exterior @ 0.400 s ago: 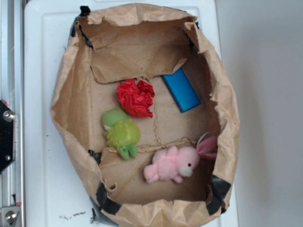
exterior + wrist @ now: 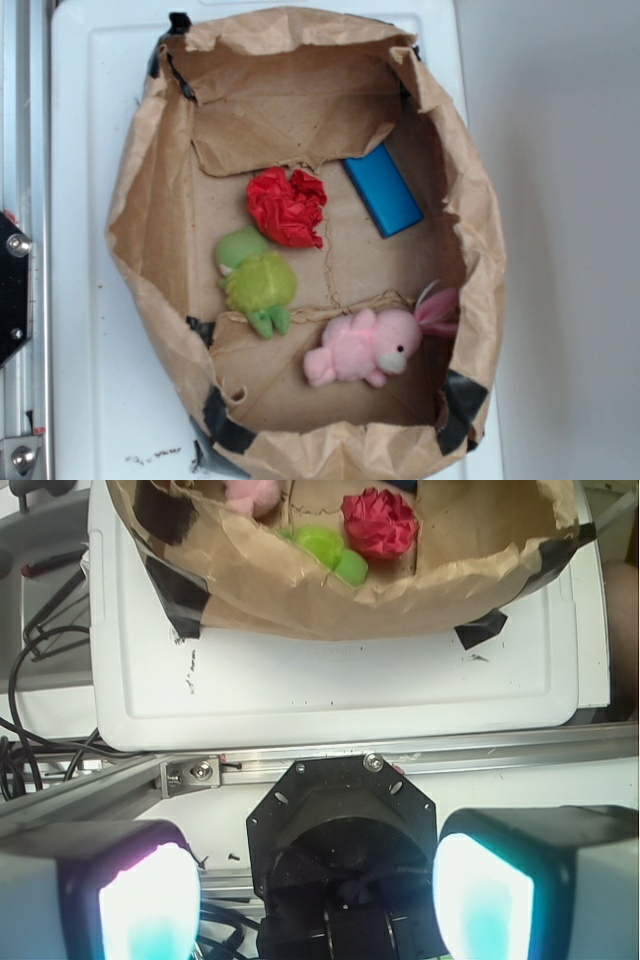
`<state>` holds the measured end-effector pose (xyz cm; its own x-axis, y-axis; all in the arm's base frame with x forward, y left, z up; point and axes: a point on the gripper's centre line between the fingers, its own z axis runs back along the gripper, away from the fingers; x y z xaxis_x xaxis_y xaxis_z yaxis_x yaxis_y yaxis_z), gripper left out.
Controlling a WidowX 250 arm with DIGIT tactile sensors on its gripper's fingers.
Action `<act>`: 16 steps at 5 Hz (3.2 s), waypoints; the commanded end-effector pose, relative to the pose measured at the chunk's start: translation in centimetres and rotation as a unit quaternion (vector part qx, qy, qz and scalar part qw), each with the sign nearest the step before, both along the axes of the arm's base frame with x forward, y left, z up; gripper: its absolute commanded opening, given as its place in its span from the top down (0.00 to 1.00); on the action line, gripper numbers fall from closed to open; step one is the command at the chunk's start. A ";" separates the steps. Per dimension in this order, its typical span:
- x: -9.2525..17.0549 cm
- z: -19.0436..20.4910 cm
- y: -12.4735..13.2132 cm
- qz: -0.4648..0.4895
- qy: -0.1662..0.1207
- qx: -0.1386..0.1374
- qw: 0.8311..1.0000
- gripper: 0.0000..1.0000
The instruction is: Grab the pink bunny.
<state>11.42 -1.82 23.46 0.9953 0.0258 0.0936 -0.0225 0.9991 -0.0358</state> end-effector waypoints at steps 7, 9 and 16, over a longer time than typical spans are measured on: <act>18.1 -6.1 5.0 0.097 -0.093 -0.018 0.991 0.00; 18.1 -6.1 5.0 0.097 -0.093 -0.018 0.991 0.00; 18.6 -12.6 -1.2 0.112 -0.072 -0.074 0.988 0.00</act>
<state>29.31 -2.96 9.16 0.9479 0.2742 0.1619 -0.2432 0.9516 -0.1878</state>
